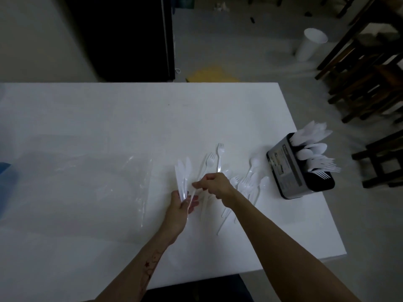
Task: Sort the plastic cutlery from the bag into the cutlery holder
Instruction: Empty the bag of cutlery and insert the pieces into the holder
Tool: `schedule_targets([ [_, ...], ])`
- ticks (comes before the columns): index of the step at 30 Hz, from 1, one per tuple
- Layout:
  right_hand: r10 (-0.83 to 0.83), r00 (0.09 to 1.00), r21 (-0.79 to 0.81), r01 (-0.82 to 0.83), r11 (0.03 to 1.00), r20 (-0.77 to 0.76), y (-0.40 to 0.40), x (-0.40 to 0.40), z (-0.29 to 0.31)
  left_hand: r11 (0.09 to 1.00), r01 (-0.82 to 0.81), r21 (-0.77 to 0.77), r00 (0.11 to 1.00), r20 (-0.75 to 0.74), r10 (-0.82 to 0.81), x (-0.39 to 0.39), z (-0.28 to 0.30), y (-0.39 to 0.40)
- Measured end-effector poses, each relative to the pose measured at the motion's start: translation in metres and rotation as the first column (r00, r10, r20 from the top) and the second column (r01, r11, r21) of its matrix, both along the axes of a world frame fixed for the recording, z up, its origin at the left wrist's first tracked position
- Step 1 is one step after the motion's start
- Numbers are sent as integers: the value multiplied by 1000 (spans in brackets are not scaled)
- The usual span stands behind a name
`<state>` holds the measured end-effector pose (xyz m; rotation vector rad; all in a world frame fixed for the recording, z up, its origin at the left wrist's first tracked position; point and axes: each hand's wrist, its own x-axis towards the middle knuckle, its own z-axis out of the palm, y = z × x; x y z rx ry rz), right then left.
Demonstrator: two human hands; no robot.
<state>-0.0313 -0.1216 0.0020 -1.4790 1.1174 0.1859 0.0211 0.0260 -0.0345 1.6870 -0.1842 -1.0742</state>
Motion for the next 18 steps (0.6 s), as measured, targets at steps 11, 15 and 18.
schedule_targets([
  [11,-93,961,-339,182,923,262,-63,-50,53,982,22,-188,977,-203,-61,-16,49,-84],
  [15,118,981,-868,78,491,154,-119,-86,65,943,-174,-285,892,-452,28,-24,83,-146],
  [18,177,978,-987,-125,102,-105,-168,-114,68,916,-233,-327,873,-486,48,-32,102,-194],
])
